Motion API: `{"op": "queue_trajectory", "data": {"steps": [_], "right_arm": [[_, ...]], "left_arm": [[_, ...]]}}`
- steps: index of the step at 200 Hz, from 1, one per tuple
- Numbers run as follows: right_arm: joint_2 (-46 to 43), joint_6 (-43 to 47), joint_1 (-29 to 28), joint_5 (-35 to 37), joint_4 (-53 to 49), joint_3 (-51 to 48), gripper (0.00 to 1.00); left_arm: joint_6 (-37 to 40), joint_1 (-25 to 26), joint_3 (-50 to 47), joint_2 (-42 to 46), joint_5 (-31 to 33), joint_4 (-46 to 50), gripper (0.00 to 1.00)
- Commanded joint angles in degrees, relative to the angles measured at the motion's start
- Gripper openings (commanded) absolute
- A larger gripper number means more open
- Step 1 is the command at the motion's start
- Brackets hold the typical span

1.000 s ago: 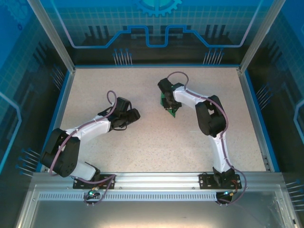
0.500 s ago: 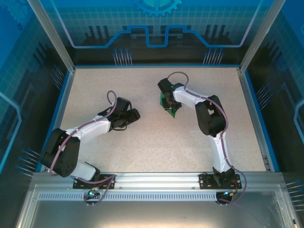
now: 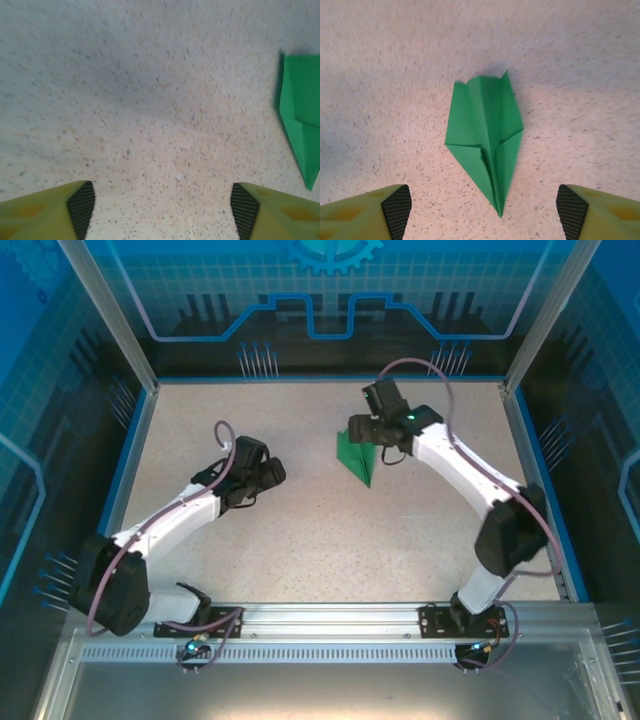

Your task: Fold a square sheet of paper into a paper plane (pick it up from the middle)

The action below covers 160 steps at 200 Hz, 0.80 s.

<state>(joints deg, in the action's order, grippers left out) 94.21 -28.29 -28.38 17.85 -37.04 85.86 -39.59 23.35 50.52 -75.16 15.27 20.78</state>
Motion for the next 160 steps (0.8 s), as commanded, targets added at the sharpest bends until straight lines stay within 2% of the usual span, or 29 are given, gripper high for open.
{"op": "queue_trajectory", "data": {"steps": [1, 8, 28, 62, 88, 112, 133, 160], "right_arm": [[-7.12, 0.65, 3.57, 5.78, 2.56, -6.24, 0.93], [-9.63, 0.88, 4.62, 7.58, 3.21, -8.39, 0.99], [-16.98, 3.22, 8.3, 9.53, 8.35, -16.47, 1.0], [-26.33, 5.63, 15.31, 12.81, 17.68, -30.78, 1.0], [-32.23, 9.37, 19.12, 14.86, 30.48, -45.48, 1.0], [-33.04, 9.64, 22.86, 13.5, 35.54, -52.88, 1.0], [-30.48, 12.32, 24.19, 11.18, 39.69, -56.31, 0.99], [-24.98, 16.27, 24.27, 9.33, 47.24, -58.43, 1.0]], "left_arm": [[5.49, -1.37, 1.63, 4.67, 8.94, 3.58, 0.86], [6.93, -1.77, 1.21, 6.13, 10.6, 3.07, 0.9], [11.09, -3.88, -1.61, 10.46, 12.86, -0.28, 0.98], [16.56, -8.71, -8.94, 16.6, 14.03, -8.94, 0.98], [20.98, -11.17, -14.79, 17.43, 17.7, -15.94, 0.98], [26.16, -12.35, -20.6, 16.83, 19.62, -24.94, 0.98], [28.53, -15.45, -24.26, 14.98, 16.7, -30.52, 0.99], [34.65, -18.42, -29.12, 10.55, 7.0, -43.41, 0.98]]}}
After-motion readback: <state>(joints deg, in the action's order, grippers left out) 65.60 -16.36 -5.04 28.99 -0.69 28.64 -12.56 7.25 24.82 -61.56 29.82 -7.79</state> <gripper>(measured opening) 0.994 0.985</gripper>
